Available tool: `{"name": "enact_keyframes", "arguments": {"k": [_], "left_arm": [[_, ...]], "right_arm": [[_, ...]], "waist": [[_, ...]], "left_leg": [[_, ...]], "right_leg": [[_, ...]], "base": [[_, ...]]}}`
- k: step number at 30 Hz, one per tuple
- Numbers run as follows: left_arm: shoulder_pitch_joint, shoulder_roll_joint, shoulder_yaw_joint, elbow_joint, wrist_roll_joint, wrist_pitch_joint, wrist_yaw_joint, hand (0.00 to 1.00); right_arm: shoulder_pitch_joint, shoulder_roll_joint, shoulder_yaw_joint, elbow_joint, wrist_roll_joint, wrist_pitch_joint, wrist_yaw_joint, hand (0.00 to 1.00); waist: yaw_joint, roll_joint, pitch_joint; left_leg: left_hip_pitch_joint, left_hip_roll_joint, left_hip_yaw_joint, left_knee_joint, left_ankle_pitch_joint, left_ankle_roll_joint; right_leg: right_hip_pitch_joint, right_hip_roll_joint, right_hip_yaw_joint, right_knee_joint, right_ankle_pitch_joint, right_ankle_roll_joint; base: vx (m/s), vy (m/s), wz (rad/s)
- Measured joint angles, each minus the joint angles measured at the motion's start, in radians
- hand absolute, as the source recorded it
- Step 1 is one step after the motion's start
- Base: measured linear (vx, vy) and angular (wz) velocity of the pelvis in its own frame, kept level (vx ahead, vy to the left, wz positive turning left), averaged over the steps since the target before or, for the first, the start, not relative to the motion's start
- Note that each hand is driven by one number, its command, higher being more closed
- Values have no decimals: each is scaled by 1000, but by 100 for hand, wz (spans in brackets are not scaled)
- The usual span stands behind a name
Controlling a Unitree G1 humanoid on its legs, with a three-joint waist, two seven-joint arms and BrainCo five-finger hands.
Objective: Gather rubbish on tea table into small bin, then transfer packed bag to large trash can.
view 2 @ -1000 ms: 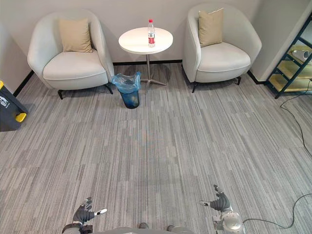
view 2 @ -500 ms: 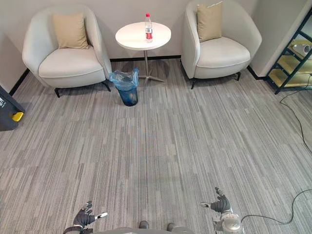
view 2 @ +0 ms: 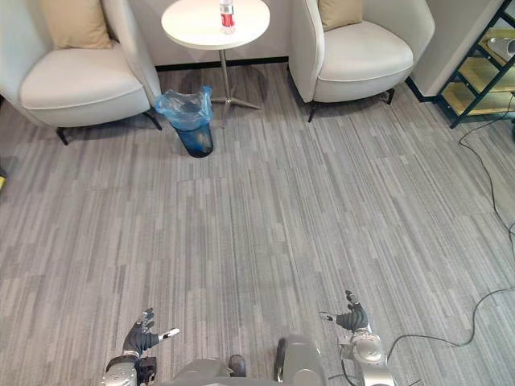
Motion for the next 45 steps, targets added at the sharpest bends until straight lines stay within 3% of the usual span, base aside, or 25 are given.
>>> {"name": "enact_keyframes", "arguments": {"k": [1, 3, 5, 6, 8, 11, 14, 15, 16, 18, 19, 20, 21, 23, 25, 27, 29, 31, 32, 35, 38, 41, 42, 43, 45], "left_arm": [[-9, -1, -6, 2, 1, 0, 0, 0], [-15, -20, -17, 3, 1, 1, -3, 0], [0, -43, -12, 3, 0, 1, -2, 0], [11, -43, -11, 3, 0, 1, -3, 0], [14, -43, -11, -3, 0, 1, -2, 0], [24, -45, -13, -43, 0, 0, -3, 0], [74, -70, -12, -58, 0, 0, -2, 0], [92, -74, -11, -57, 0, 0, -2, 0], [89, -70, -2, -42, 1, 5, -1, 0], [73, -83, 12, -56, 1, 6, -2, 0], [76, -85, 13, -54, 0, 3, -1, 0], [74, -76, 14, -42, 0, 4, -1, 0], [72, -66, 13, -34, -1, 9, 1, 0], [82, -50, 8, -34, -15, 11, 7, 0], [69, -34, 8, -34, -24, 8, 7, 0], [51, -31, 7, -30, -29, 6, 7, 0], [31, -34, 6, -12, -29, 6, 8, 0], [35, -32, 7, -3, -28, 5, 8, 0], [25, -51, 7, 14, -28, 7, 13, 0], [23, -72, -4, 15, -28, 6, 13, 0], [13, -91, -26, 23, -27, 1, 9, 0], [15, -95, -34, 25, -27, 2, 4, 0], [14, -95, -34, 25, -27, 2, 5, 0], [25, -102, -34, 27, -27, 1, 5, 0], [22, -91, -33, 51, -26, 1, 7, 0]], "right_arm": [[21, -2, 0, -26, 0, 0, -1, 0], [-9, -6, 0, -34, -1, -1, 0, 0], [-10, -8, 6, -67, 1, -7, -1, 0], [-18, 3, 6, -70, 11, -9, -8, 0], [-14, 18, 6, -83, 20, -12, -22, 0], [-32, 28, 4, -93, 45, -18, -27, 0], [-55, 21, -1, -79, 46, -21, -30, 0], [-51, 18, 1, -76, 46, -21, -30, 0], [-56, 40, 5, -54, 45, -16, -30, 0], [-52, 35, 4, -54, 43, -12, -30, 0], [-48, 35, 4, -52, 40, -11, -29, 0], [-48, 39, 5, -45, 34, -11, -29, 0], [-49, 43, 5, -32, 32, -11, -27, 0], [-34, 40, 37, -18, 16, -9, -26, 0], [-26, 40, 71, -27, 2, -9, -23, 0], [-24, 37, 72, -26, 0, -9, -22, 0], [-11, 30, 64, -26, 0, -8, -24, 0], [36, 32, 63, -26, -4, -4, -24, 0], [34, 21, 61, -23, -4, 2, -24, 0], [5, 30, 32, -77, -3, -5, -27, 0], [0, 39, 34, -121, -1, -11, -31, 0], [-37, 40, 31, -145, 1, -18, -46, 0], [-36, 39, 28, -148, 1, -21, -49, 0], [-30, 27, 25, -164, 0, -21, -55, 0], [-2, 46, 26, -206, -3, -11, -67, 0]], "waist": [[-8, -11, -5], [3, 17, 4], [10, 4, 29], [18, 11, 36], [38, -18, 52], [90, -41, 63], [121, -11, 60], [125, 4, 51], [143, -41, 41], [139, -76, 27], [140, -84, 25], [134, -88, 27], [127, -89, 27], [107, -78, 24], [89, -72, 23], [59, -62, 27], [56, -52, 31], [54, -67, 9], [66, -35, -3], [54, -27, -9], [63, -28, -7], [81, -20, -10], [85, -13, -13], [86, 24, -25], [87, -5, -30]], "left_leg": [[16, 24, -18, 56, -20, -42], [-52, 67, -2, 267, 57, -147], [-174, 88, 14, 592, 354, -119], [-272, 126, 40, 813, 262, -54], [-345, 120, 75, 885, 193, -37], [-559, 61, 121, 733, 135, -10], [-618, -11, 130, 102, 304, -42], [-623, -6, 120, 57, 375, -18], [-628, -33, 115, 133, 436, 61], [-636, -72, 131, 220, 337, 89], [-609, -86, 143, 271, 266, 97], [-564, -99, 141, 294, 212, 104], [-512, -117, 129, 302, 170, 111], [-327, -129, 111, 248, 104, 122], [-218, -123, 68, 186, 91, 117], [-152, -98, 20, 143, 90, 114], [-102, -67, -19, 125, 85, 79], [-47, -38, -79, 139, 30, -29], [-48, -2, -97, 148, 25, -38], [-121, 16, -118, 360, 157, -128], [-253, 89, 24, 579, 96, -88], [-336, 80, 119, 364, 95, -75], [-339, 80, 125, 283, 131, -82], [-347, 89, 122, 156, 300, -64], [-316, 55, 115, 132, 292, -52]], "right_leg": [[0, 4, 8, 0, 162, -34], [8, 14, -22, 114, 94, -95], [170, 31, -17, 28, 23, -97], [312, 61, -6, -62, 19, -105], [423, 69, 15, -132, 12, -115], [606, 64, 55, -291, 4, -119], [743, 71, 129, -341, -87, -57], [772, 85, 146, -339, -116, -45], [796, 43, 181, -318, -158, -33], [731, -10, 209, -143, -162, -25], [670, -36, 239, 67, -136, 50], [616, -55, 254, 256, -87, 187], [563, -65, 254, 426, -89, 210], [445, -103, 149, 603, -154, 88], [351, -97, 74, 513, -197, 13], [265, -60, 73, 298, -198, 3], [225, -10, 146, -14, -97, 33], [249, 30, 242, -198, 249, -3], [252, 51, 231, -176, 242, -12], [312, 38, 161, -107, 112, -57], [495, 32, 105, -219, 96, -74], [544, 21, 91, -268, 95, -72], [547, 24, 91, -271, 89, -62], [563, 53, 91, -275, 64, -31], [579, 26, 93, -270, 46, -12]], "base": [[770, -250, 39], [931, -311, 18], [860, -290, 8], [744, -199, -8], [639, -150, -16], [623, -88, -38], [784, 88, -71], [752, 203, -75], [578, 176, -37], [683, 189, -3], [674, 188, 2], [682, 191, 4], [680, 159, 21], [738, 116, 28], [698, -16, 56], [763, -146, 88], [497, -157, 83], [685, -280, 94], [591, -271, 70], [536, -284, 67], [362, -189, 63], [220, -26, 9], [170, 54, -11], [173, 69, 1], [185, 75, 16]]}}
